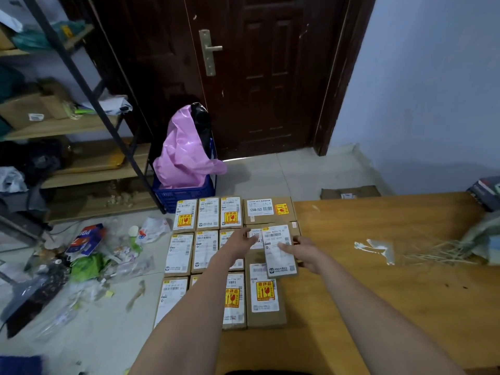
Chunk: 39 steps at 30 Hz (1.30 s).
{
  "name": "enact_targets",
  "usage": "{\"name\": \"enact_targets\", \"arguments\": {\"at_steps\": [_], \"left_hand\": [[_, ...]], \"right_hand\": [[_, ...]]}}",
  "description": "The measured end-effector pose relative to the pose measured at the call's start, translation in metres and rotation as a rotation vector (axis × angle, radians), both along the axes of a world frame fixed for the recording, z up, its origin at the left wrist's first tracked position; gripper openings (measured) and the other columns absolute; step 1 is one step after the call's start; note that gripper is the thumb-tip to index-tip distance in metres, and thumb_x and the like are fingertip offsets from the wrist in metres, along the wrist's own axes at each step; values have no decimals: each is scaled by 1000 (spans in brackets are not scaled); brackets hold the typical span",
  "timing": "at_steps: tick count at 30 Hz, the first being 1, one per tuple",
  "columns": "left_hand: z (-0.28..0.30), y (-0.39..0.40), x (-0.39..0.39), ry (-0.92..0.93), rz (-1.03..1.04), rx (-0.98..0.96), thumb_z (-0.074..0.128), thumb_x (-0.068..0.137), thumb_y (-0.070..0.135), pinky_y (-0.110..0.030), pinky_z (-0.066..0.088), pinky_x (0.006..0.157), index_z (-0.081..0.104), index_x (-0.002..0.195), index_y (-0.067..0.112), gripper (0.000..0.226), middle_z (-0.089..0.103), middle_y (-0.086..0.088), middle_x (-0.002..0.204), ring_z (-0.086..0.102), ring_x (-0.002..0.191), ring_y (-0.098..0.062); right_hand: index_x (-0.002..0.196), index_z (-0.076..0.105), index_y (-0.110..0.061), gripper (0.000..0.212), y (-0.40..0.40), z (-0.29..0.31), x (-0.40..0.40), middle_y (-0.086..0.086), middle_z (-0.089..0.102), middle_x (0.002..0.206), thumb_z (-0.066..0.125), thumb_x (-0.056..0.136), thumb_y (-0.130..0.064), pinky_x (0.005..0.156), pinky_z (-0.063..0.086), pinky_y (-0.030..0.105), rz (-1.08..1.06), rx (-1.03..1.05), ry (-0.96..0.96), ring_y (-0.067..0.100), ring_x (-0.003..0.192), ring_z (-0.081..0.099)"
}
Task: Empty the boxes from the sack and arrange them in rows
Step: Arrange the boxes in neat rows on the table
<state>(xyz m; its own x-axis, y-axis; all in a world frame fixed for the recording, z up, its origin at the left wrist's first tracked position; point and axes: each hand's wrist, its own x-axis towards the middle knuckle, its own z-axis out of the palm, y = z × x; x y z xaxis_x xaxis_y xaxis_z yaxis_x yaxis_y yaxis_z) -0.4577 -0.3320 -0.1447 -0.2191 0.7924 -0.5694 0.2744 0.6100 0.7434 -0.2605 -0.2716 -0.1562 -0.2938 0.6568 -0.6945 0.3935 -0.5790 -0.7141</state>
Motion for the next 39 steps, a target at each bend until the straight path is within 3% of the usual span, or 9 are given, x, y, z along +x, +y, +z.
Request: {"name": "enact_targets", "arguments": {"at_steps": [1, 4, 8, 13, 18, 23, 29, 36, 39], "left_hand": [[-4, 1, -1, 64, 9, 2, 56, 97, 36, -42, 54, 92, 44, 144, 18, 52, 60, -8, 131, 63, 105, -26], [-14, 0, -5, 185, -9, -5, 56, 96, 16, -28, 50, 63, 49, 140, 15, 44, 68, -10, 110, 60, 70, -17], [-29, -7, -7, 387, -149, -41, 60, 95, 17, -32, 49, 89, 50, 141, 19, 47, 54, -11, 140, 63, 110, -27], [-48, -10, -8, 460, -265, -71, 66, 89, 15, -36, 53, 93, 54, 138, 25, 52, 51, -10, 145, 59, 119, -30], [-65, -12, -15, 579, -383, -188, 73, 84, 38, -49, 31, 114, 45, 144, 35, 66, 34, -8, 153, 31, 141, -30], [-76, -17, -19, 592, -417, -184, 73, 83, 40, -46, 23, 116, 41, 147, 33, 72, 32, -11, 155, 28, 143, -32], [-81, -16, -22, 561, -379, -172, 75, 82, 37, -46, 28, 114, 45, 145, 34, 69, 32, -10, 153, 28, 142, -32], [-85, -13, -20, 545, -344, -161, 74, 84, 33, -44, 24, 117, 45, 144, 31, 67, 31, -11, 150, 28, 141, -31], [-83, -9, -21, 516, -298, -151, 72, 85, 33, -45, 27, 114, 42, 147, 27, 69, 34, -13, 149, 31, 138, -34]], "right_hand": [[119, 60, -12, 38, 2, -5, 8, 9, 71, 115, 76, 85, -19, 68, 57, 37, -33, -13, -17, 23, 93, 69], [116, 60, -8, 34, 7, -19, 29, 13, 70, 117, 75, 87, -17, 64, 56, 37, -86, -35, -69, 27, 94, 68], [117, 63, -2, 35, 7, -39, 43, 16, 71, 113, 75, 85, -13, 78, 60, 47, -61, -81, -162, 30, 99, 70], [119, 61, -1, 35, 0, -60, 44, 18, 68, 119, 73, 88, -12, 85, 57, 45, -11, -111, -249, 33, 107, 67], [126, 58, -3, 43, -4, -83, 43, 15, 63, 129, 73, 88, -18, 94, 53, 45, 15, -116, -356, 34, 117, 61], [124, 61, -4, 45, -6, -107, 42, 13, 66, 125, 75, 85, -22, 91, 55, 43, 45, -97, -427, 32, 111, 64], [120, 64, -3, 41, -2, -105, 33, 13, 68, 119, 76, 85, -20, 90, 56, 43, 75, -64, -483, 31, 105, 67], [135, 52, -1, 52, 5, -92, 24, 15, 59, 134, 70, 89, -19, 98, 52, 40, 132, -99, -518, 32, 120, 59], [147, 32, 3, 67, 11, -80, 16, 17, 53, 137, 66, 91, -11, 90, 50, 33, 61, -126, -547, 31, 120, 57]]}}
